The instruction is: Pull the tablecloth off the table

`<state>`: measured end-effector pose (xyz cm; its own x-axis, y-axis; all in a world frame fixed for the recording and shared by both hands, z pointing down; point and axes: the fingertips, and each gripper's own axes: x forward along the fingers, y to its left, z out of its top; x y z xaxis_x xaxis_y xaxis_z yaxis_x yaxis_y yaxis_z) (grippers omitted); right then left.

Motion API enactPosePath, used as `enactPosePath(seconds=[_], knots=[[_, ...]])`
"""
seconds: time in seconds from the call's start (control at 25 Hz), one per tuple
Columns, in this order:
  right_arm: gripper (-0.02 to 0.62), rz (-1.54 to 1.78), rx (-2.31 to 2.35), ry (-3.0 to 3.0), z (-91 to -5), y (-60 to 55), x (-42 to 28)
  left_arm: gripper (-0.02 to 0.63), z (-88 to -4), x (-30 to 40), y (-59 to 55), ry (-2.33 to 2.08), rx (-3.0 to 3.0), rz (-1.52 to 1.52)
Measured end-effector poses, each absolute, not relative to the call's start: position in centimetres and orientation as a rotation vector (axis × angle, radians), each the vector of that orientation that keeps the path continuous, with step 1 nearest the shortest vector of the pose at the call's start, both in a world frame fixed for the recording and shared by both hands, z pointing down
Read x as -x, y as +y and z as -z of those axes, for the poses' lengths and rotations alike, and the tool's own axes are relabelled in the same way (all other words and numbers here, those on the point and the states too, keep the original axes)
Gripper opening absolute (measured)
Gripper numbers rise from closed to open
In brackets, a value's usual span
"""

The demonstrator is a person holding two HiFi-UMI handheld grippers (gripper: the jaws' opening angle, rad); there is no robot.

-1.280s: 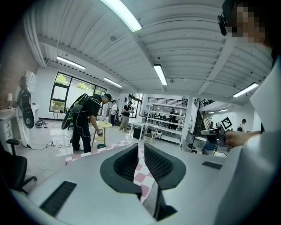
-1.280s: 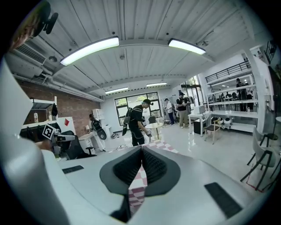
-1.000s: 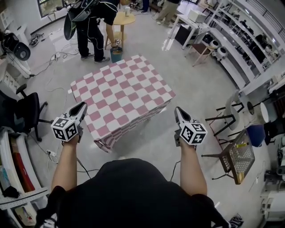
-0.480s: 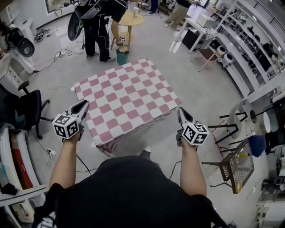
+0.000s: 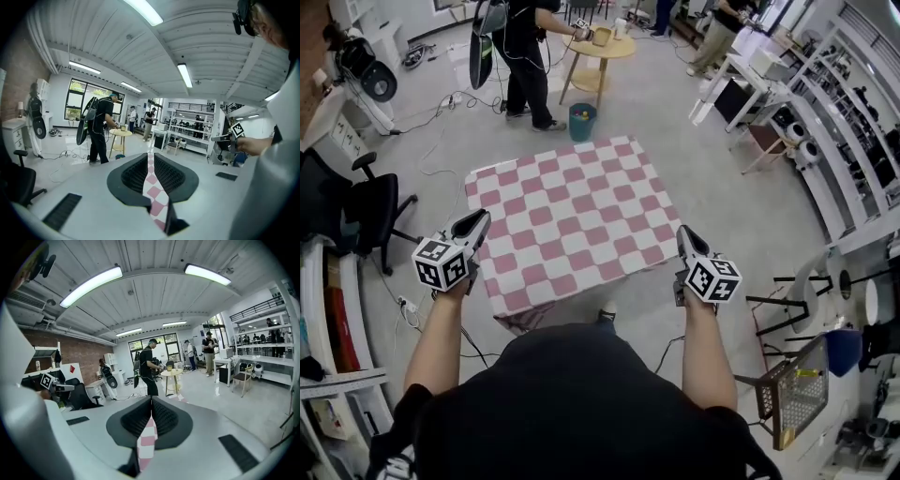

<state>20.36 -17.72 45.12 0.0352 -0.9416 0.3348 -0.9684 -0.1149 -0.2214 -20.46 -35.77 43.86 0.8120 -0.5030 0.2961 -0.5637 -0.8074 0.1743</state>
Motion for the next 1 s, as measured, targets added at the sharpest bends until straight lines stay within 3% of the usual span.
enactPosePath(seconds=[0.72,1.0], knots=[[0.031,-0.674,-1.824,-2.282,-48.9,-36.9,-32.1,0.054,-43.5,17.1,-42.4,-1.359,-2.480,-0.285],[0.031,-0.665,-1.660,-2.372,-49.7,-42.2,-33.5,0.054,-43.0,15.7,-42.5,-1.518,-2.395,-0.260]])
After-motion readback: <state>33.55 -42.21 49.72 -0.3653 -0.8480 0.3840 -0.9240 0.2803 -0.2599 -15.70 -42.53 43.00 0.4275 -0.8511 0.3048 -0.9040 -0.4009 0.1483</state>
